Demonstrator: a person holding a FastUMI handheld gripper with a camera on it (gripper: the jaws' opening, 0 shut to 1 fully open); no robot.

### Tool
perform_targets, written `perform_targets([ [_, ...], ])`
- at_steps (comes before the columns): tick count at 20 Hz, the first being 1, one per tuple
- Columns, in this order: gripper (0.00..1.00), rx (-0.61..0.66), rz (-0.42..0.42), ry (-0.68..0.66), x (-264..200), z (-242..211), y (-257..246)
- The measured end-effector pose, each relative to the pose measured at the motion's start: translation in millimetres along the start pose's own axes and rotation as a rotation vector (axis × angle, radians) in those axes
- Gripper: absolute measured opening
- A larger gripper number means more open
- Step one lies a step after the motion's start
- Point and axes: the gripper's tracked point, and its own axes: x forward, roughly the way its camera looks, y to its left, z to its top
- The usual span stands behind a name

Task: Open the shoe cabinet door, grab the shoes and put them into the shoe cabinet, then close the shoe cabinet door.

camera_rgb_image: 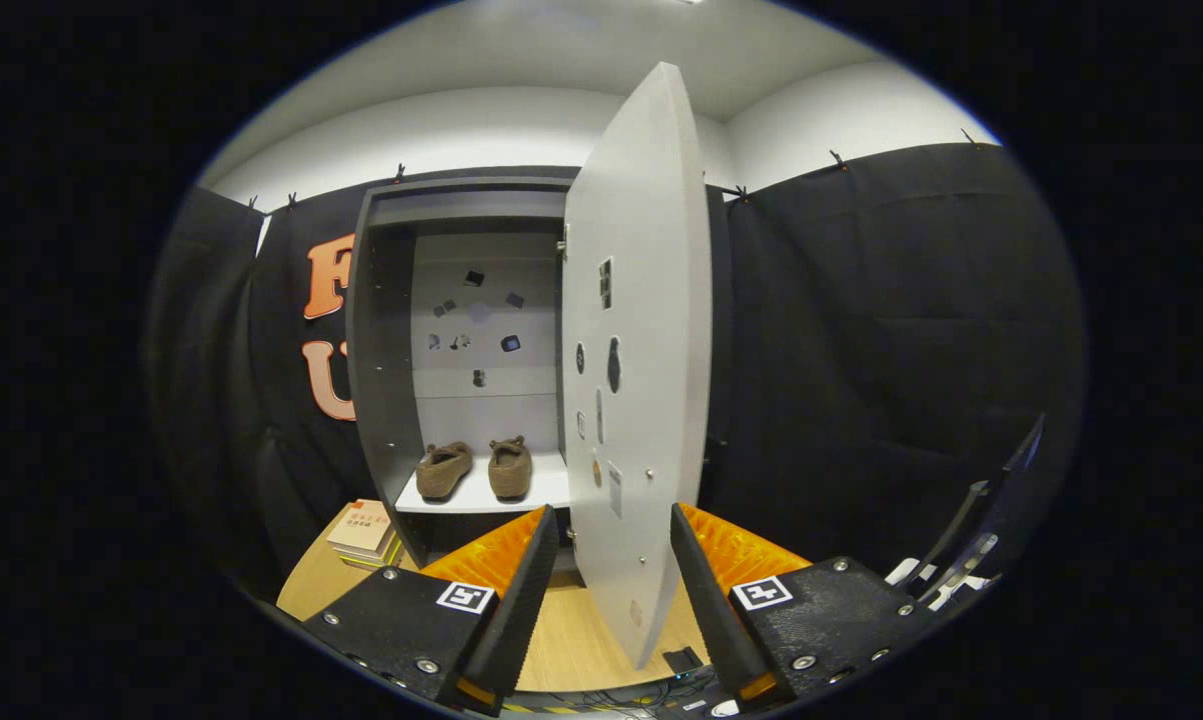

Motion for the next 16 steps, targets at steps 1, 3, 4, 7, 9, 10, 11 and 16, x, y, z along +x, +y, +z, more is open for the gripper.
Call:
perform_targets([
  [1,0.72,0.005,-0.012,0.01,-1.7,-3.2,-9.3],
  [3,0.72,0.016,-0.039,0.02,-1.3,-8.8,-26.7],
  [4,0.72,0.022,-0.053,0.028,-1.5,-11.6,-36.4],
  [7,0.73,0.035,-0.088,0.042,1.8,-21.0,-63.6],
  [9,0.73,0.051,-0.098,0.051,7.3,-25.8,-77.8],
  [10,0.73,0.059,-0.101,0.058,10.6,-29.6,-83.8],
  [11,0.73,0.068,-0.101,0.063,14.7,-33.9,-90.0],
  [16,0.75,0.125,-0.058,0.087,40.3,-46.0,-93.4],
])
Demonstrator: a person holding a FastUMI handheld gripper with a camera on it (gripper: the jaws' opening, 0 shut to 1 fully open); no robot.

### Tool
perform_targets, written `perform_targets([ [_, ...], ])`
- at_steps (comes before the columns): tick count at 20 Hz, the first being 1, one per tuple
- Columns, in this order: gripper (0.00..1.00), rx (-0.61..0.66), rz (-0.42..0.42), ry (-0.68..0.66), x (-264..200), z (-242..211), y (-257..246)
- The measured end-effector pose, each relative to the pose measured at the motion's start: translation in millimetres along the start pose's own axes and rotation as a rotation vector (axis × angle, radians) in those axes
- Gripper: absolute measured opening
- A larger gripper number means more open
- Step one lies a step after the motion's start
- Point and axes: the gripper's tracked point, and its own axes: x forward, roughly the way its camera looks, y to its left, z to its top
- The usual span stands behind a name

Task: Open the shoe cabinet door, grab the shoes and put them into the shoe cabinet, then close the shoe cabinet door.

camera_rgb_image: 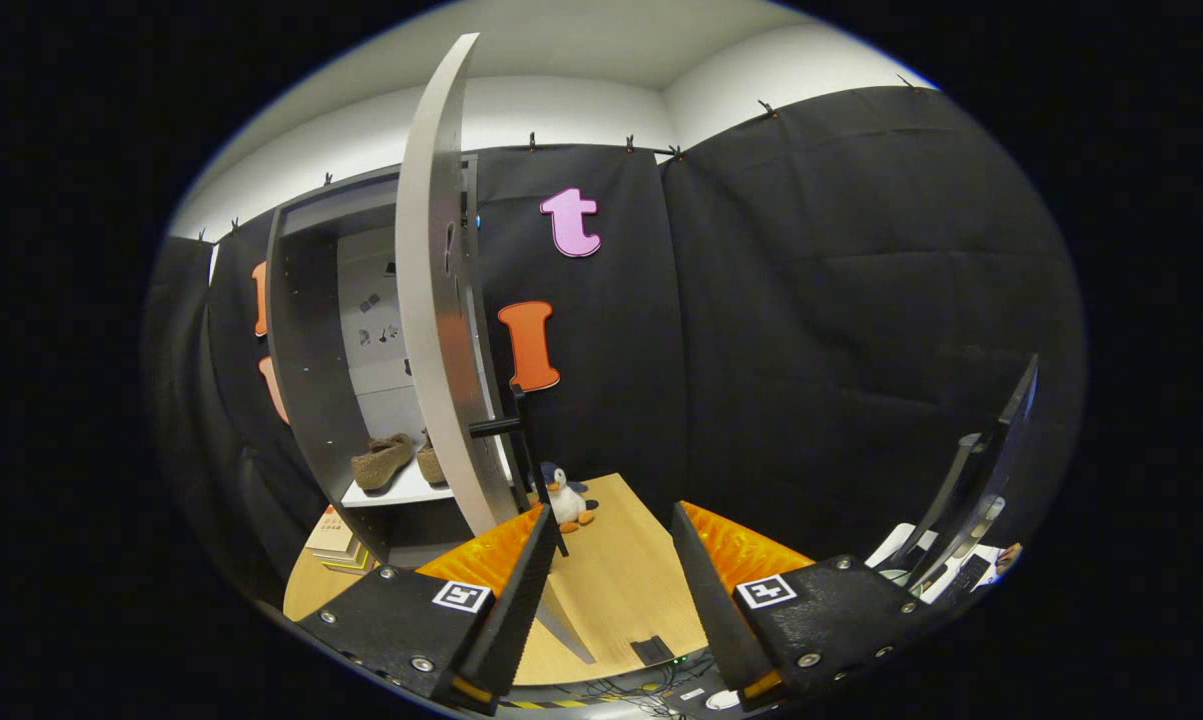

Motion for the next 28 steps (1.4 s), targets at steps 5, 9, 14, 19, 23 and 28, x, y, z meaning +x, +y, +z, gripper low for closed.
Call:
perform_targets([
  [5,0.77,-0.008,0.028,0.027,20.2,-7.3,8.1],
  [9,0.78,-0.031,0.045,0.012,26.2,-4.7,12.8],
  [14,0.78,-0.02,0.059,0.012,27.6,-5.3,19.6],
  [19,0.76,-0.033,0.063,-0.017,24.2,-4.7,28.4],
  [23,0.76,-0.021,0.104,-0.034,18.8,-7.8,47.9],
  [28,0.76,-0.053,0.229,-0.058,10.4,-12.3,91.6],
])
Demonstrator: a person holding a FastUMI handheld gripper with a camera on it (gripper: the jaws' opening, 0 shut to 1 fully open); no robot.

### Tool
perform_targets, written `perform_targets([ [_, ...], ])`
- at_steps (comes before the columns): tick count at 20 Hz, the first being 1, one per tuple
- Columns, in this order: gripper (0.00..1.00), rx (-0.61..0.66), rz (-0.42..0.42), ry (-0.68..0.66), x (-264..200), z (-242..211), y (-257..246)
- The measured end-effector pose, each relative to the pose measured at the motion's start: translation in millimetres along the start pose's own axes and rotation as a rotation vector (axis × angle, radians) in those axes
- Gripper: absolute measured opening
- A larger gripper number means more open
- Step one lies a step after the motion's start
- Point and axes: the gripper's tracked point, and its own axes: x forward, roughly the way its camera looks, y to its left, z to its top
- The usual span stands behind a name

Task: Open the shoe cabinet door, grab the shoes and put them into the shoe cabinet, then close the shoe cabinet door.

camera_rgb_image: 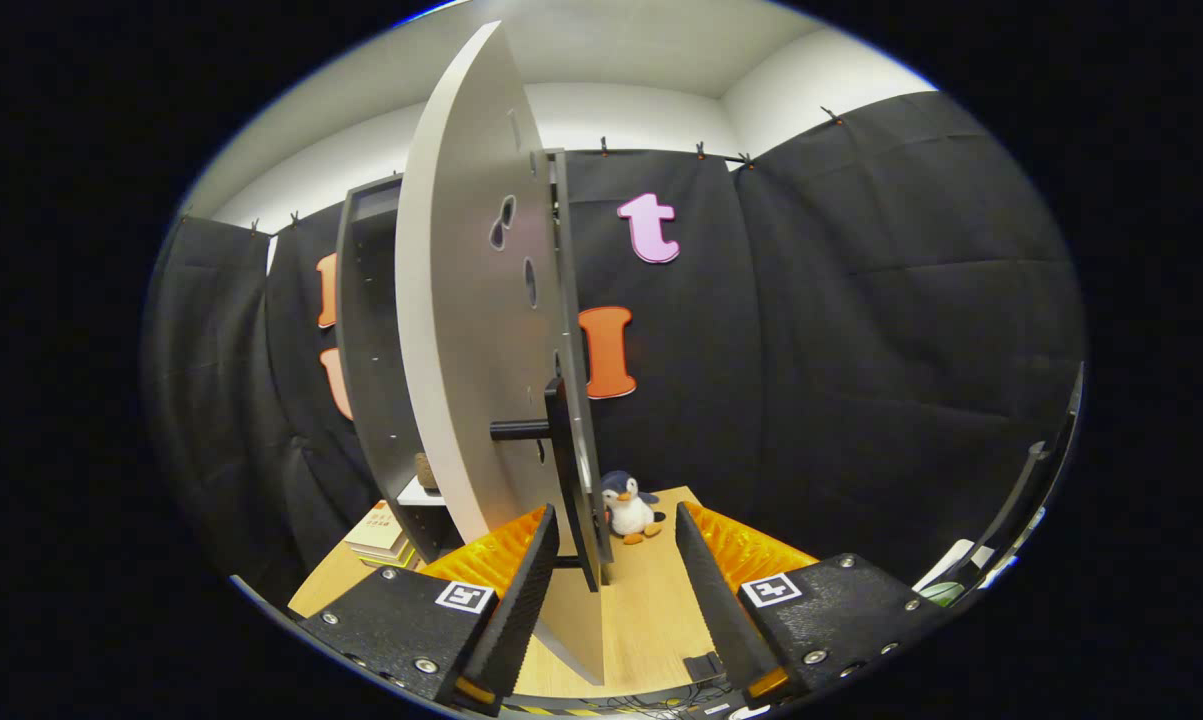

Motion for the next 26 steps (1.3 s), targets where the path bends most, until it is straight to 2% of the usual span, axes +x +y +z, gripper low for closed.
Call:
perform_targets([
  [10,0.76,-0.049,0.21,-0.069,12.6,0.8,77.6],
  [26,0.78,-0.094,0.371,-0.091,36.4,-6.7,170.0],
])
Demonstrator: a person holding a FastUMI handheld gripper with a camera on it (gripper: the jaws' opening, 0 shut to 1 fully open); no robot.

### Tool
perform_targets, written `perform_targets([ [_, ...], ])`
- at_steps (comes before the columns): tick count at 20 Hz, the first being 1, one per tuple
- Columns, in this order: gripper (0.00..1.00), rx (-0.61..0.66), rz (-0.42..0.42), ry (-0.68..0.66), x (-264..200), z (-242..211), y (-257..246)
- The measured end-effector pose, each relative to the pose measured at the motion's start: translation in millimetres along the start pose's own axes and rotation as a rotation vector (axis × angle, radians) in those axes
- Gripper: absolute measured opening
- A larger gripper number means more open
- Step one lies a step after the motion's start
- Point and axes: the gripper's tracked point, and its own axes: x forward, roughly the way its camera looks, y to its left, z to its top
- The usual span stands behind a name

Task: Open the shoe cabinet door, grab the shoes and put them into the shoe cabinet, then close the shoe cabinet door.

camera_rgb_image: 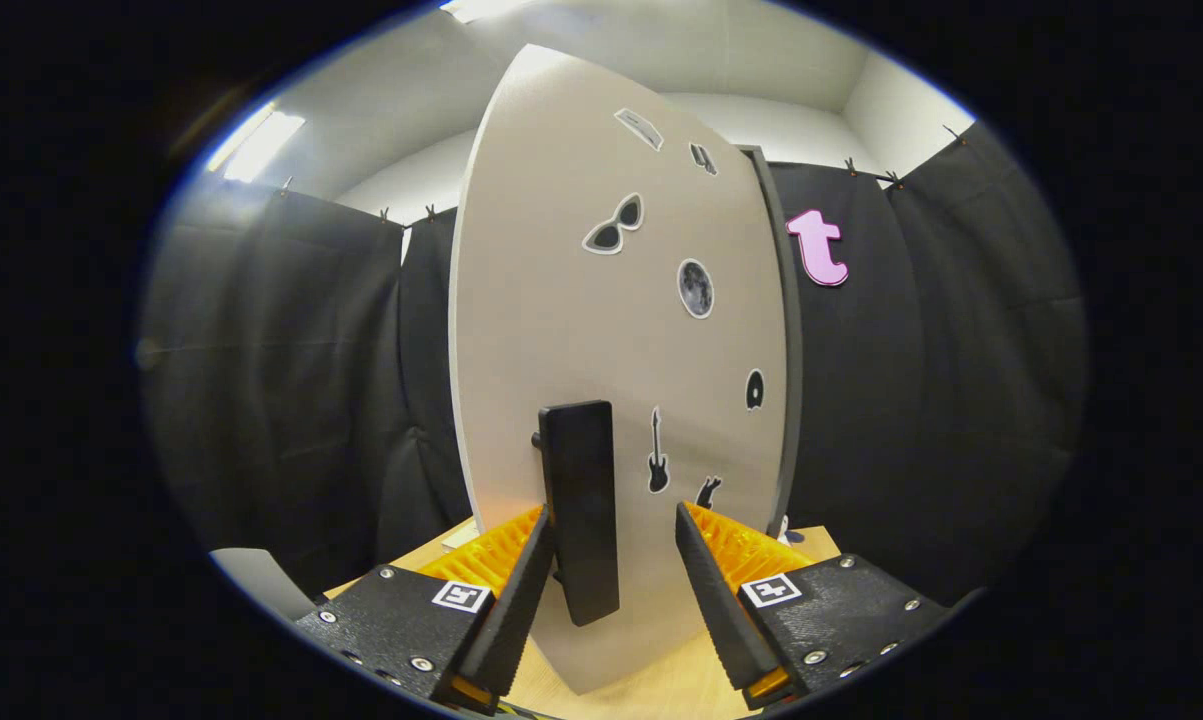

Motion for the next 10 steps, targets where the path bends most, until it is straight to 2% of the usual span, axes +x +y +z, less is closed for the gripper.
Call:
perform_targets([
  [10,0.82,-0.014,0.085,0.0,62.6,0.4,46.4],
])
